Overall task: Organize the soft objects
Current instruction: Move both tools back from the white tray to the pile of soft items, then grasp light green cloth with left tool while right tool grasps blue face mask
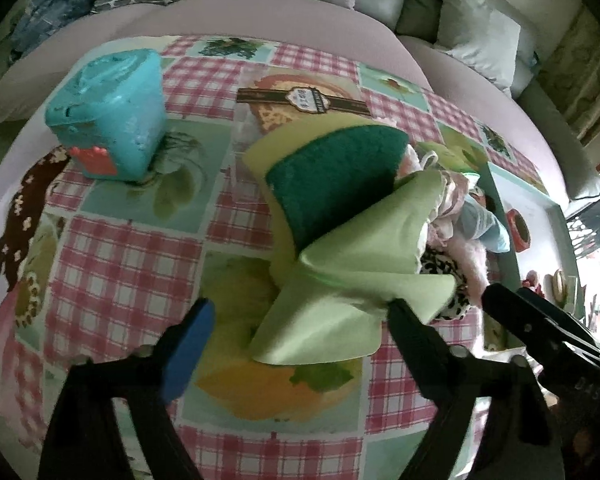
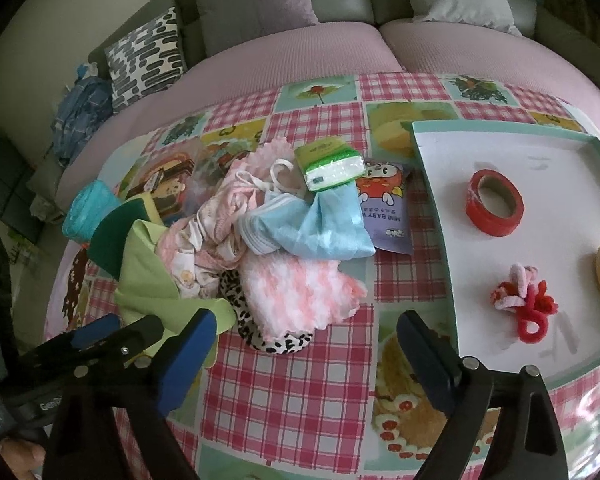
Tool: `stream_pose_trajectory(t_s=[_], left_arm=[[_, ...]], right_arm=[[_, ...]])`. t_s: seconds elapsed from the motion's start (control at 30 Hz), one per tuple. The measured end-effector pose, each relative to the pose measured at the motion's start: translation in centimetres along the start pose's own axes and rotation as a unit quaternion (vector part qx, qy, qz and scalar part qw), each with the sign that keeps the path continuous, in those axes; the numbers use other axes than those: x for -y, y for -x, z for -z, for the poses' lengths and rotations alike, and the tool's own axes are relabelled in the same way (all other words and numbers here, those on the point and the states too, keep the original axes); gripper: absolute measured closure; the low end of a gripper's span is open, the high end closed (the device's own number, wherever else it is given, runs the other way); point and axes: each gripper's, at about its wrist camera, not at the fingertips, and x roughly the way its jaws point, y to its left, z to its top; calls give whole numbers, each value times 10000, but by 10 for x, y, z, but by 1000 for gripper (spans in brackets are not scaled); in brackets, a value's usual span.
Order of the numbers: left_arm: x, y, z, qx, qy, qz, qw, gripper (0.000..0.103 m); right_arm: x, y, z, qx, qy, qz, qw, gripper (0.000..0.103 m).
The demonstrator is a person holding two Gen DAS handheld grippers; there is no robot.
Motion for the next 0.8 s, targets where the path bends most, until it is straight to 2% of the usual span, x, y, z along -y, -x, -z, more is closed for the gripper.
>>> stream_pose_trajectory(t_s=[0.07, 0.13, 0.2, 0.33, 0.43, 0.6, 0.8], left_arm=[[0, -2, -1, -38, -6, 97, 9999, 23], [1, -4, -1, -55, -19, 123, 9999, 39], [2, -4, -1, -61, -43, 170, 9998, 45], [6, -5, -1, -117, -92, 202, 9997, 70], [3, -1, 0, -111, -62, 204, 9997, 82], [0, 0, -1, -92, -31, 231, 9997, 92], [2, -1, -2, -68, -115, 265, 9996, 95]], right_arm=[[-1, -1, -1, 11, 16, -11, 10000, 10], [-2, -1, -2, 29, 28, -24, 10000, 10], [-2, -1, -4, 63, 33, -27, 10000, 10], [-1, 0, -10, 167, 57, 0, 9998, 15], [1, 0, -15, 253, 28, -3, 9997, 18], [4, -1, -21, 360, 28, 54, 9993, 21], [2, -3, -28, 463, 47, -14, 9989, 28]])
